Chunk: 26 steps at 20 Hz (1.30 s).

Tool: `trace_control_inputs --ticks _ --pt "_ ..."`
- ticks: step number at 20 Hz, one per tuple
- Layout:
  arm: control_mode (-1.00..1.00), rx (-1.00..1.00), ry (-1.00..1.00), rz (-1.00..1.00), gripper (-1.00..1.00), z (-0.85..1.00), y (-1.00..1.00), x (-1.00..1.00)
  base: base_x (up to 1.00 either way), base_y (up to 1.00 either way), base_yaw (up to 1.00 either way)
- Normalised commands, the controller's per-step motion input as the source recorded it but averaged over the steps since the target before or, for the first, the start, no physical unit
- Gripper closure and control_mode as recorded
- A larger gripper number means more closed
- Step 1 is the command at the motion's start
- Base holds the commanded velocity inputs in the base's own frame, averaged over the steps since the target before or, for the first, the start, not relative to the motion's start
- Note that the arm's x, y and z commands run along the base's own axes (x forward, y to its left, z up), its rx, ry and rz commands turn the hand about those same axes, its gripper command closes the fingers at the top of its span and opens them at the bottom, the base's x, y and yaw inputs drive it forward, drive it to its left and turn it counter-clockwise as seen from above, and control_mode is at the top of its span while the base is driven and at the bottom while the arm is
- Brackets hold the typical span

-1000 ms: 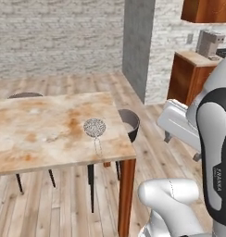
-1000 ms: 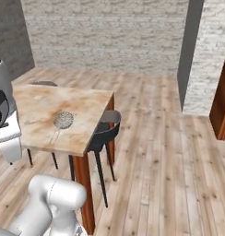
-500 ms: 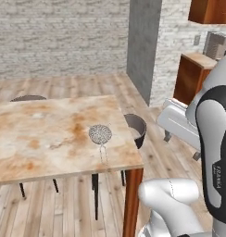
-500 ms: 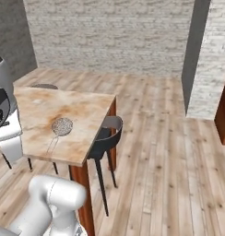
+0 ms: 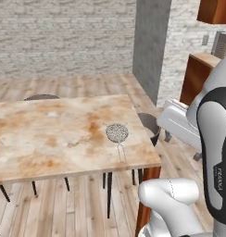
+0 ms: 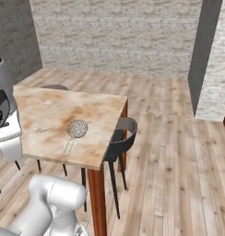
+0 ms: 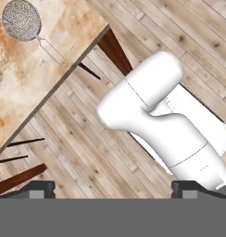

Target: Pick the pot and strainer and place them in the sink. Then turn on the water.

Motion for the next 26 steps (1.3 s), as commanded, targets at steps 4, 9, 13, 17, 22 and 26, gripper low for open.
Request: trace_control_inputs --ticks 4,9,13,17,22,26 --pt "1.00 0.00 0.00 0.00 -1.00 0.00 0.00 0.00 0.37 0.24 0.00" --pt "1.00 0.00 0.00 0.00 -1.00 0.00 0.00 0.00 0.37 0.08 0.00" --pt "1.00 0.00 0.00 0.00 -1.00 0.00 0.00 0.00 0.30 0.00 0.00" --pt "1.00 0.00 0.00 0.00 -1.00 0.00 0.00 0.00 0.28 0.02 0.01" --pt "1.00 0.00 0.00 0.00 -1.00 0.00 0.00 0.00 0.29 0.01 0.00" --pt "1.00 0.00 0.00 0.00 -1.00 0.00 0.00 0.00 0.36 0.03 0.00"
